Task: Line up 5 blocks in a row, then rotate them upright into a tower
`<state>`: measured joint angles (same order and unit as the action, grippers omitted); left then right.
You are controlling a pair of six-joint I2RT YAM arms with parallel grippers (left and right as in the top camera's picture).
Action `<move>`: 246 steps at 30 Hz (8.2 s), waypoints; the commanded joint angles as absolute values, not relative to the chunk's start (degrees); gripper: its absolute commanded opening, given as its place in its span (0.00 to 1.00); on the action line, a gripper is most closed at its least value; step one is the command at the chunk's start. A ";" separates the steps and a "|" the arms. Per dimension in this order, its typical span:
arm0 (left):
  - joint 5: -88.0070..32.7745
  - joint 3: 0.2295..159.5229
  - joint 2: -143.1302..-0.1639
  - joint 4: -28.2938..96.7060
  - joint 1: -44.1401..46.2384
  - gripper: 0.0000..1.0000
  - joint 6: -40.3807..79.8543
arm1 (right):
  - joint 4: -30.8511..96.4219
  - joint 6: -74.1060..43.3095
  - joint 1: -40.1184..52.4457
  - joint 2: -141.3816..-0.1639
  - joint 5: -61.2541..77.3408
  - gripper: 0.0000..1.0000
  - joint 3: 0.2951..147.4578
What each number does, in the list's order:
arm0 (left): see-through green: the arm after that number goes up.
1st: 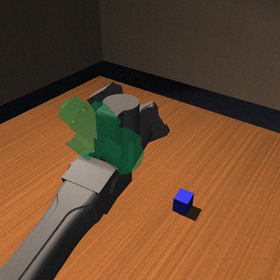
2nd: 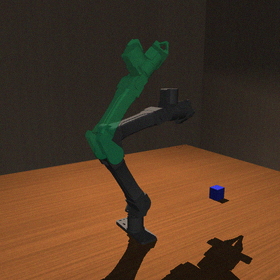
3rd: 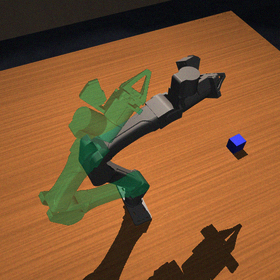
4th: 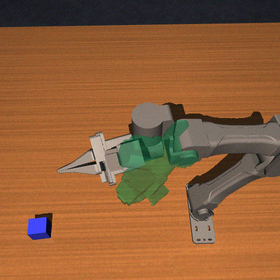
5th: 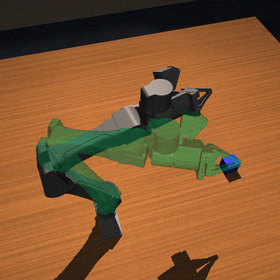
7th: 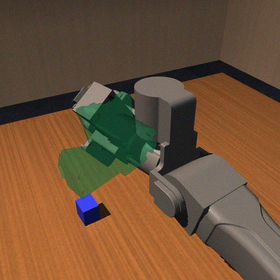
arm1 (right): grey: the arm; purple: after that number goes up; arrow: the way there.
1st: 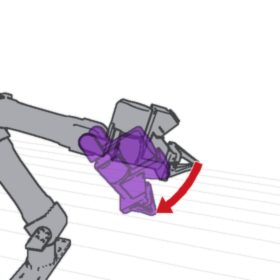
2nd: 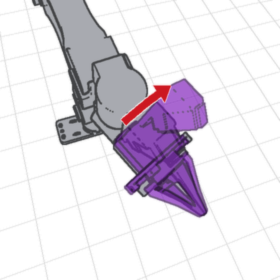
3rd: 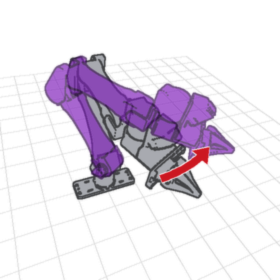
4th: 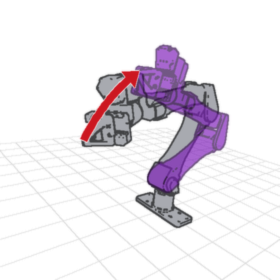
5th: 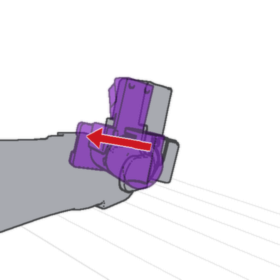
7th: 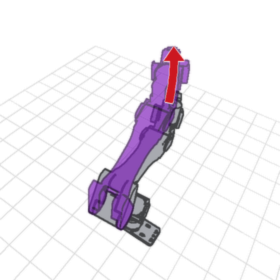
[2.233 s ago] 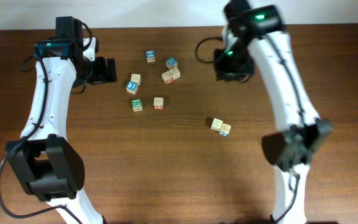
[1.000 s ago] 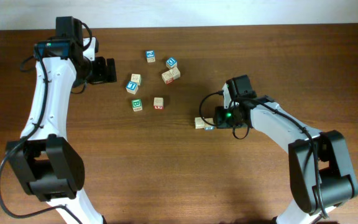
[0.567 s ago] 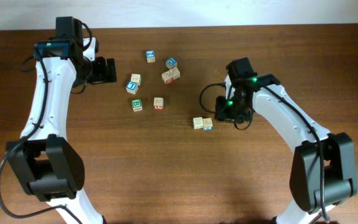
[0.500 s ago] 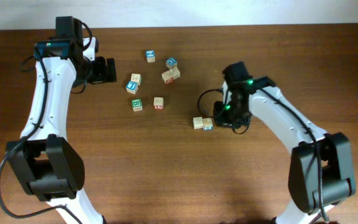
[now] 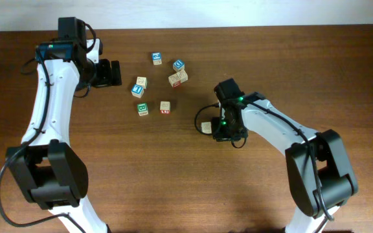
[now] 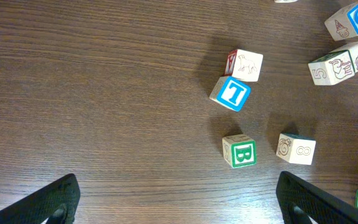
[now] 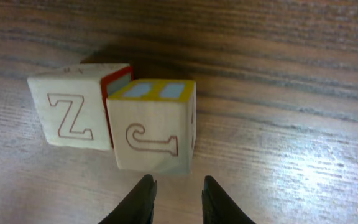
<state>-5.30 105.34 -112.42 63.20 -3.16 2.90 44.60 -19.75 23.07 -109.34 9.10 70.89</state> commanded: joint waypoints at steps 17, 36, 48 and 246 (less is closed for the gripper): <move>-5.08 106.21 -112.92 63.26 -3.14 0.99 3.64 | 61.19 -14.76 23.42 -109.56 12.49 0.29 85.76; -5.08 106.21 -112.92 63.26 -3.14 0.99 3.64 | 26.02 -33.54 37.87 -130.13 -1.28 0.57 97.43; -5.08 106.21 -112.92 63.26 -3.14 0.99 3.64 | 32.10 -33.54 37.82 -130.08 -0.27 0.34 99.63; -5.08 106.21 -112.92 63.26 -3.14 0.99 3.64 | 76.62 -29.26 34.39 -143.74 -1.15 0.04 127.28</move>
